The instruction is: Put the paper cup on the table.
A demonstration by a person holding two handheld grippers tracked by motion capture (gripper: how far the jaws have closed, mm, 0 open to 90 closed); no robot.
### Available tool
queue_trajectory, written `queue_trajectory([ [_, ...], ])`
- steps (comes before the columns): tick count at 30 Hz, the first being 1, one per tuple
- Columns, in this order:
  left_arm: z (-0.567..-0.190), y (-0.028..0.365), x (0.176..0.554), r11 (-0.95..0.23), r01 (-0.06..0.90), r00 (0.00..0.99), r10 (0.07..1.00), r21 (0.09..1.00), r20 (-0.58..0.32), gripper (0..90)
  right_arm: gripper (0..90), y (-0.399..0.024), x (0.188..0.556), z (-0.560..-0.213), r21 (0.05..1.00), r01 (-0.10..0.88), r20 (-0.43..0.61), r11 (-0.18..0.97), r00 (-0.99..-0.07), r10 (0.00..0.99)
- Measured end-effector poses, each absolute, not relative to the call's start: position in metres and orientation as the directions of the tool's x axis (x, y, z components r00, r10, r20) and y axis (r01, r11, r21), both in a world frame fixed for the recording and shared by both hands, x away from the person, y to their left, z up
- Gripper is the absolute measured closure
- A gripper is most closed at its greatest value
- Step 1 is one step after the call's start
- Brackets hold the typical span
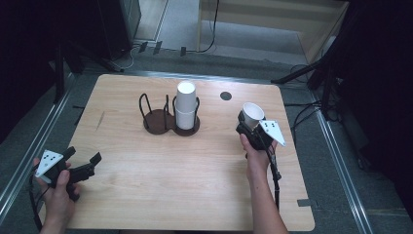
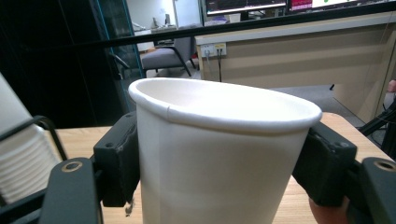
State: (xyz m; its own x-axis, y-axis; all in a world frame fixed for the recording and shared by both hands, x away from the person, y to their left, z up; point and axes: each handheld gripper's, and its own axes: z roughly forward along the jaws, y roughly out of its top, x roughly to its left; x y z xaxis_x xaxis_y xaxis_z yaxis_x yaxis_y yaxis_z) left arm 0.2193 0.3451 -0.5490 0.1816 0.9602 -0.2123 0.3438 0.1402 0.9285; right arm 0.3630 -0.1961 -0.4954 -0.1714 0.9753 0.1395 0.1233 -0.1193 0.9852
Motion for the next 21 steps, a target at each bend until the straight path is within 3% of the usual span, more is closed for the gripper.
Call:
queue_trajectory([
  [11,-0.552,0.34,0.222,0.099,0.35,0.206,0.962,0.932,-0.18,0.0,27.6,-0.197,0.392,-0.517,0.989,0.14,0.066,-0.043,-0.166,0.984],
  [17,-0.553,0.347,0.222,0.165,0.351,0.211,0.945,0.922,-0.249,0.0,27.0,-0.196,0.402,-0.526,0.987,0.156,0.061,-0.04,-0.135,0.989],
  [21,-0.553,0.346,0.222,0.159,0.349,0.219,0.944,0.924,-0.245,0.0,27.0,-0.196,0.409,-0.531,0.994,0.113,0.005,0.005,-0.092,0.996],
])
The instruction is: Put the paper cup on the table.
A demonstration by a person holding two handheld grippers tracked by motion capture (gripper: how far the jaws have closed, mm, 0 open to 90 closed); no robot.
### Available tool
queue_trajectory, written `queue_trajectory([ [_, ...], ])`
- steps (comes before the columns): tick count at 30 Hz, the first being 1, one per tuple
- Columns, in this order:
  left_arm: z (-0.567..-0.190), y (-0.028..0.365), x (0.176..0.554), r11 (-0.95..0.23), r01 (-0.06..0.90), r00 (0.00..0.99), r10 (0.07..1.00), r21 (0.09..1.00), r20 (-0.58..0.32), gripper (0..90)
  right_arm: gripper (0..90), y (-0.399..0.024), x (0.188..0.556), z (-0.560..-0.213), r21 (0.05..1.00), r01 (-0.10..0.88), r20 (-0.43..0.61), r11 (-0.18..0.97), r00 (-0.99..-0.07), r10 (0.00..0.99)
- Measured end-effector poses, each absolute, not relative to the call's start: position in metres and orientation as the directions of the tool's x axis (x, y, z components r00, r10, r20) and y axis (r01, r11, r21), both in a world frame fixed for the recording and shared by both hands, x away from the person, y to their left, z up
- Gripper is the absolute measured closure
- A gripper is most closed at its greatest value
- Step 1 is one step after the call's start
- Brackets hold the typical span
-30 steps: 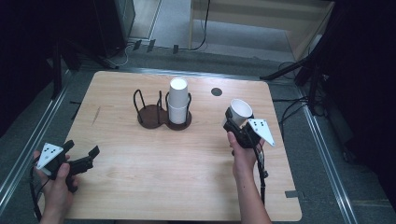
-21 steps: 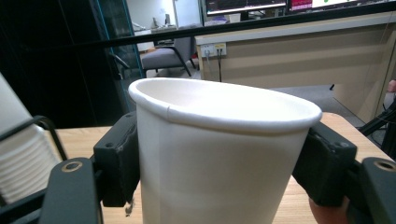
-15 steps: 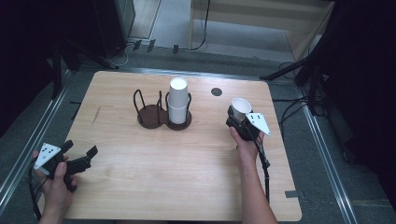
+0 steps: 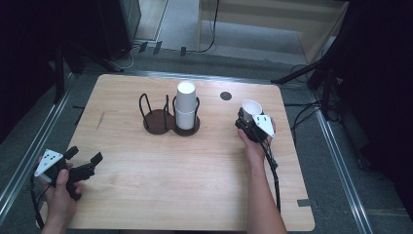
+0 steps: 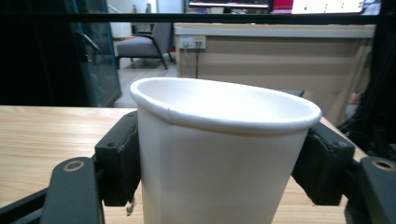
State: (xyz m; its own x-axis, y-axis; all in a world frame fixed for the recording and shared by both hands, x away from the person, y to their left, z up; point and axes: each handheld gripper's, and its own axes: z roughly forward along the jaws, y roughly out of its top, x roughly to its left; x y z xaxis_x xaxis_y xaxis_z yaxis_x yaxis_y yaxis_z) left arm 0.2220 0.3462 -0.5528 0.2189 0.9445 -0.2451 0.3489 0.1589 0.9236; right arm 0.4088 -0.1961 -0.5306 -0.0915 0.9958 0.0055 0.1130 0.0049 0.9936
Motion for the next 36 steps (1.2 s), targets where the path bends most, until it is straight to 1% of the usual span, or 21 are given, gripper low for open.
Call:
queue_trajectory([
  [2,-0.553,0.346,0.222,0.158,0.349,0.223,0.943,0.924,-0.246,0.0,26.9,-0.197,0.413,-0.532,0.993,0.118,0.016,-0.005,-0.088,0.996],
  [6,-0.553,0.346,0.222,0.16,0.349,0.224,0.943,0.923,-0.248,0.0,26.2,-0.197,0.42,-0.534,0.985,0.166,-0.02,0.034,-0.087,0.996],
  [14,-0.553,0.346,0.222,0.16,0.348,0.229,0.941,0.924,-0.25,0.0,25.2,-0.193,0.426,-0.538,0.965,0.258,-0.031,0.053,-0.085,0.996],
  [20,-0.553,0.346,0.222,0.161,0.348,0.23,0.941,0.924,-0.25,0.0,23.3,-0.194,0.428,-0.536,0.956,0.293,0.002,0.02,-0.074,0.997],
  [25,-0.553,0.348,0.222,0.18,0.347,0.234,0.934,0.92,-0.271,0.0,21.2,-0.193,0.424,-0.537,0.947,0.317,-0.023,0.049,-0.085,0.996],
  [28,-0.553,0.348,0.222,0.179,0.346,0.234,0.934,0.921,-0.269,0.0,19.8,-0.192,0.423,-0.537,0.941,0.333,-0.021,0.053,-0.097,0.995],
  [30,-0.553,0.348,0.222,0.179,0.346,0.233,0.934,0.921,-0.27,0.0,18.0,-0.194,0.422,-0.537,0.94,0.338,-0.015,0.047,-0.096,0.995],
  [33,-0.554,0.349,0.222,0.184,0.347,0.231,0.934,0.92,-0.273,0.0,8.5,-0.195,0.421,-0.535,0.942,0.335,0.004,0.031,-0.104,0.995],
  [34,-0.554,0.349,0.222,0.185,0.347,0.231,0.933,0.919,-0.275,0.0,4.0,-0.196,0.42,-0.534,0.941,0.337,0.009,0.029,-0.111,0.994],
  [35,-0.554,0.35,0.222,0.187,0.348,0.23,0.933,0.919,-0.277,0.0,1.1,-0.197,0.419,-0.532,0.941,0.338,0.021,0.024,-0.127,0.992],
  [36,-0.554,0.35,0.223,0.19,0.35,0.23,0.932,0.917,-0.281,0.0,0.0,-0.198,0.417,-0.53,0.937,0.349,0.053,-0.002,-0.136,0.989],
])
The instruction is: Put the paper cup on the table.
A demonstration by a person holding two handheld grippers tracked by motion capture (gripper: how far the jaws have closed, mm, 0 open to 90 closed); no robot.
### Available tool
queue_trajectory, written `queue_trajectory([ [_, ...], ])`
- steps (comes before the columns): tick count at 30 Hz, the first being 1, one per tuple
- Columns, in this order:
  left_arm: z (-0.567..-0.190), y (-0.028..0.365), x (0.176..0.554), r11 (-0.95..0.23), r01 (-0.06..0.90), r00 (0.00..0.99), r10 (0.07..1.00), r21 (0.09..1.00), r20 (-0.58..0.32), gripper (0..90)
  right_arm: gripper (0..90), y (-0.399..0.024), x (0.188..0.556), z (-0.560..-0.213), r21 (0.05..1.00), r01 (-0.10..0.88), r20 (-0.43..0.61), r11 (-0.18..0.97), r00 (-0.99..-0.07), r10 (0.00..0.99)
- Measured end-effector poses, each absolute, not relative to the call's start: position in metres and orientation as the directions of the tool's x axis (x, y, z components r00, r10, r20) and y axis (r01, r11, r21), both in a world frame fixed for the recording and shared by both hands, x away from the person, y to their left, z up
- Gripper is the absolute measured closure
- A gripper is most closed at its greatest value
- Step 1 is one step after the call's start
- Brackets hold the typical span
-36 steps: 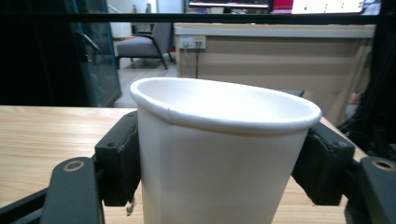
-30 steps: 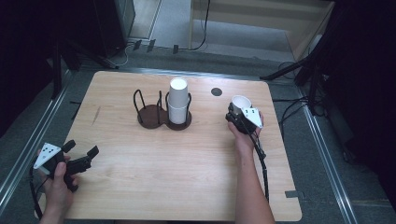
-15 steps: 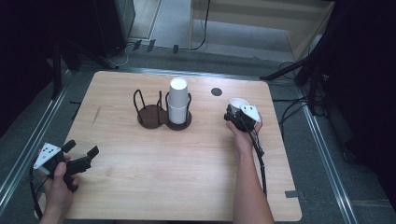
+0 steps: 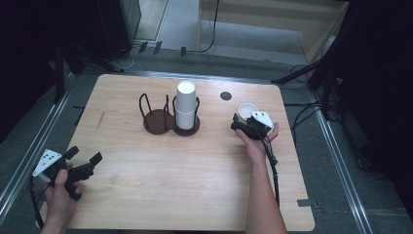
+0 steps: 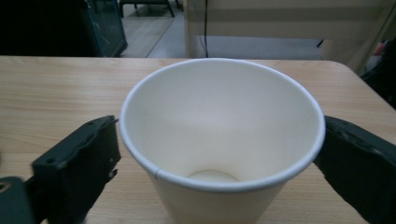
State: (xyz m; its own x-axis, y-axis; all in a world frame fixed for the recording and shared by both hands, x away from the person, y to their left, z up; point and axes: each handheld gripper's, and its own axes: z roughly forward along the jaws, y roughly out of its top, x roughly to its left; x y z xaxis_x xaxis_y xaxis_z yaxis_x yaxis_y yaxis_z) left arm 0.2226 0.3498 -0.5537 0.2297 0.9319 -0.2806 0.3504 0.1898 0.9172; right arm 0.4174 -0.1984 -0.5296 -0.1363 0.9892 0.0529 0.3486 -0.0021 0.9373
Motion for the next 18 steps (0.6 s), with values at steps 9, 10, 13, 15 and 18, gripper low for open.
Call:
queue_trajectory([
  [9,-0.554,0.351,0.223,0.205,0.356,0.227,0.927,0.912,-0.297,0.0,0.0,-0.217,0.38,-0.51,0.957,0.281,0.13,-0.071,-0.197,0.972],
  [10,-0.554,0.351,0.223,0.205,0.357,0.226,0.928,0.911,-0.297,0.0,0.0,-0.219,0.376,-0.508,0.959,0.274,0.138,-0.079,-0.207,0.969],
  [13,-0.554,0.351,0.224,0.203,0.357,0.226,0.928,0.912,-0.295,0.0,0.0,-0.227,0.359,-0.5,0.966,0.248,0.131,-0.075,-0.217,0.967],
  [15,-0.554,0.351,0.224,0.201,0.357,0.225,0.929,0.912,-0.293,0.0,0.0,-0.232,0.346,-0.496,0.97,0.235,0.122,-0.068,-0.221,0.968],
  [18,-0.554,0.35,0.224,0.2,0.357,0.224,0.93,0.913,-0.291,0.0,0.0,-0.238,0.332,-0.494,0.975,0.217,0.099,-0.05,-0.22,0.971],
])
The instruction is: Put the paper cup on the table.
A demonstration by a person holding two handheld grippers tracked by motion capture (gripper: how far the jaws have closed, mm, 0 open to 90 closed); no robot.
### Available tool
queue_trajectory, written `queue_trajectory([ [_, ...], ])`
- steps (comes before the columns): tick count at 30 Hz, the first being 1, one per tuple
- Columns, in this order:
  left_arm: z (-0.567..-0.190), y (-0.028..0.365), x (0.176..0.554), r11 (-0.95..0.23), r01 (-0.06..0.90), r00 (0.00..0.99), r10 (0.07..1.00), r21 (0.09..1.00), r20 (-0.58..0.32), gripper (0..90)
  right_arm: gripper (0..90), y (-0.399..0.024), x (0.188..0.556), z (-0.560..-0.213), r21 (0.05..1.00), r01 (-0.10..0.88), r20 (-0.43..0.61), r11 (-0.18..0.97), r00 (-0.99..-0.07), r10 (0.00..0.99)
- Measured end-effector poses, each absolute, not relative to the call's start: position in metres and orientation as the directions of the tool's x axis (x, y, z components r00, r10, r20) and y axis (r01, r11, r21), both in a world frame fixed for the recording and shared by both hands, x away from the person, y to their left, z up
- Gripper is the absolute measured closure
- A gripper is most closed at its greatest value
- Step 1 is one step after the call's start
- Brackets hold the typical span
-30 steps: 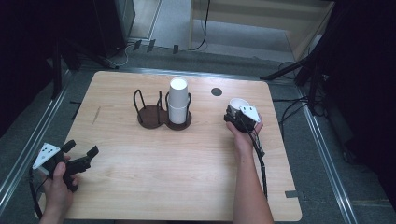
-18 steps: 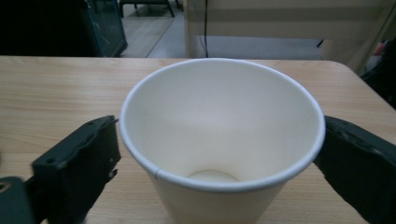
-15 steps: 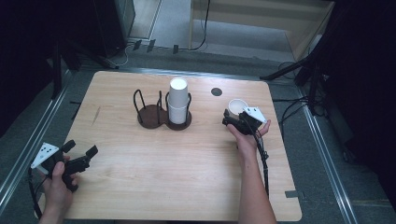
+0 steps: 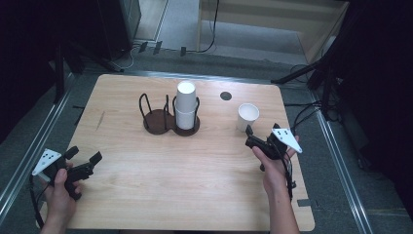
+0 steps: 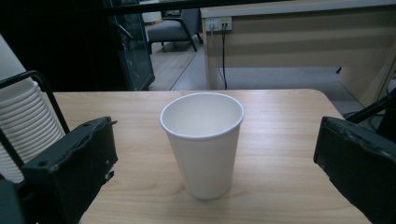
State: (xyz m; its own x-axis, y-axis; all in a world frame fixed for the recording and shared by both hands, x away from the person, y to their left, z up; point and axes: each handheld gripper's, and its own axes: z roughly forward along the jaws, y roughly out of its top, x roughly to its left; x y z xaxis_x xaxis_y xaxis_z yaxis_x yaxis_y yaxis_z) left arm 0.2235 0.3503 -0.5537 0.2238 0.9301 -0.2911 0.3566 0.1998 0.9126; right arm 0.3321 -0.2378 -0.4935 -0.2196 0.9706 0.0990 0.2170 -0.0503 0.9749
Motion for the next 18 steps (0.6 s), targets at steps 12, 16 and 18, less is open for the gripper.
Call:
queue_trajectory([
  [12,-0.554,0.35,0.223,0.188,0.356,0.221,0.935,0.915,-0.278,0.0,0.0,-0.266,0.292,-0.512,0.972,0.236,0.057,-0.009,-0.198,0.979],
  [16,-0.553,0.349,0.223,0.192,0.356,0.222,0.933,0.915,-0.282,0.0,0.0,-0.276,0.281,-0.52,0.969,0.249,0.059,-0.013,-0.18,0.982],
  [18,-0.553,0.349,0.223,0.19,0.356,0.222,0.934,0.915,-0.281,0.0,0.0,-0.281,0.276,-0.522,0.969,0.246,0.06,-0.016,-0.172,0.983],
])
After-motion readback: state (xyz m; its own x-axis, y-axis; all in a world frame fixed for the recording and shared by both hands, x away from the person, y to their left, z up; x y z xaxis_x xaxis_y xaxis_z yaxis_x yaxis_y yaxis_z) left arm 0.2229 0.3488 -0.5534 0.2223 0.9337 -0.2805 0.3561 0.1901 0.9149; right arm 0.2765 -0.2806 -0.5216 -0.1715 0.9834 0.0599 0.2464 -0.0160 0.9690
